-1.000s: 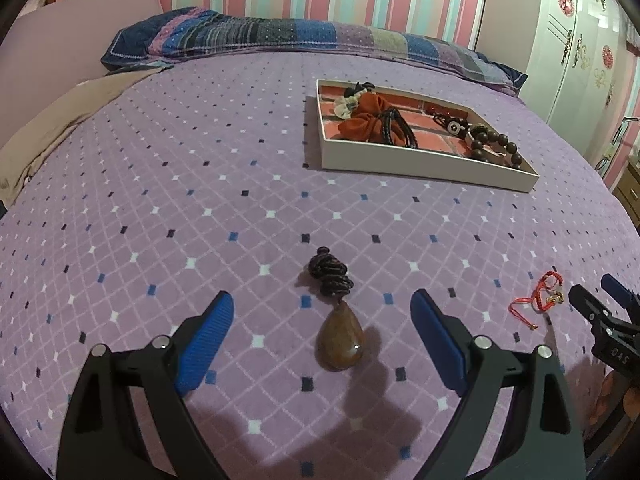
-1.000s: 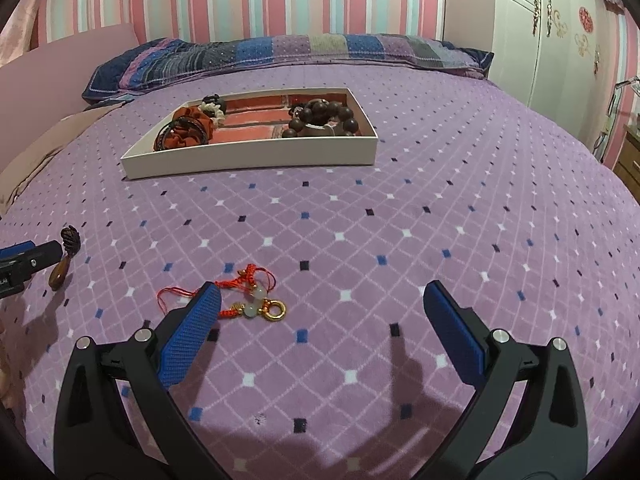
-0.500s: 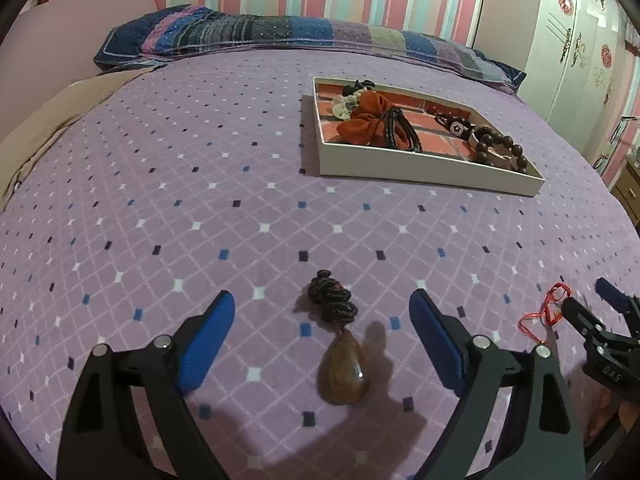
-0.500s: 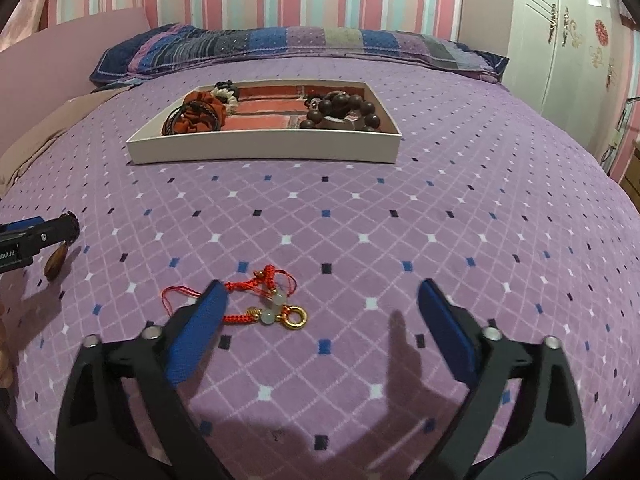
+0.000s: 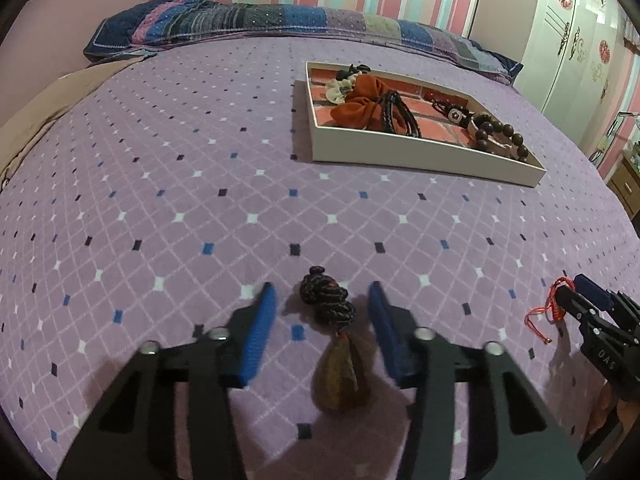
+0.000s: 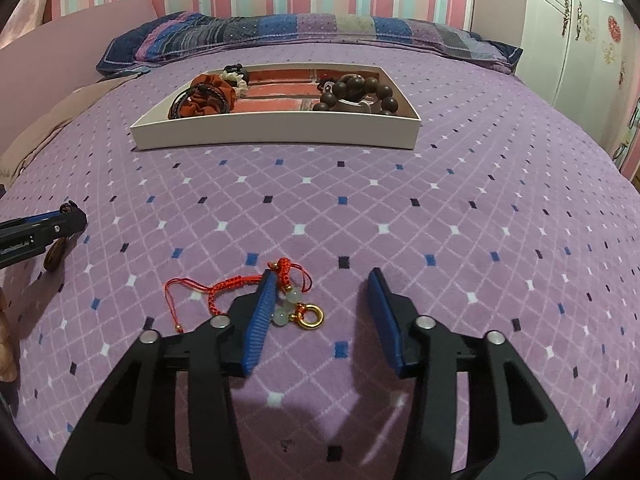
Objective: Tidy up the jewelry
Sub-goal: 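Grasp the amber pendant cord with the left tool while the right tool grasps the red string charm, then carry the amber pendant in the left tool while the right tool carries the red charm to the tray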
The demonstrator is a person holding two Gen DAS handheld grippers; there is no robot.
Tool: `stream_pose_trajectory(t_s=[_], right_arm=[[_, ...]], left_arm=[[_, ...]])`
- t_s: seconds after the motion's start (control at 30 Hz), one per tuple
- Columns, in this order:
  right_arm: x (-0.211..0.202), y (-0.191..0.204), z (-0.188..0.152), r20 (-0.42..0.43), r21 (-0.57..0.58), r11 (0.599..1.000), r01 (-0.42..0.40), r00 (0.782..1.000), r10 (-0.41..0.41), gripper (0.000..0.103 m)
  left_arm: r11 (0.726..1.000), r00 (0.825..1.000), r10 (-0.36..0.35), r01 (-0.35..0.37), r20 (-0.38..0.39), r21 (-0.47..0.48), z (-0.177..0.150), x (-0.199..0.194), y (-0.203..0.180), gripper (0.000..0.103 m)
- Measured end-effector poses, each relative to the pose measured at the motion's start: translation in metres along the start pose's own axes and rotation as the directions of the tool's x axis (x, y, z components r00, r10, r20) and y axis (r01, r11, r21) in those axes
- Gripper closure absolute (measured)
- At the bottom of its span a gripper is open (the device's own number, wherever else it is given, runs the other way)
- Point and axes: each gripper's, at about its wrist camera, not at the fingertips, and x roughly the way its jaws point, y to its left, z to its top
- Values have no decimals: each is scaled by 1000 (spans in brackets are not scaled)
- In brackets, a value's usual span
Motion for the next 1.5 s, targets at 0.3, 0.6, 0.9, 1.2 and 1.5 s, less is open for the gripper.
stream_pose_trajectory(t_s=[0.3, 0.6, 0.9, 1.2, 1.5], right_arm=[[2, 3, 1, -2, -9, 1000, -27, 1000, 27, 77], [-1, -2, 2, 4, 13, 997, -70, 998, 70, 94], [-13, -3, 10, 43, 11, 997, -77, 996, 76, 95], [-24, -5, 38, 95, -4, 997, -80, 992, 80, 95], [-25, -10, 73, 139, -15, 997, -77, 987, 78, 95]], left_arm=[[1000, 1000, -12, 12, 8, 4, -2, -2, -1, 78], [1000, 999, -22, 22, 31, 12, -1, -14, -4, 79], [999, 997, -33, 33, 72, 11, 6, -33, -7, 79], [998, 991, -53, 51, 121, 20, 26, -50, -18, 80], [997, 984, -70, 64, 166, 41, 64, -55, -36, 80]])
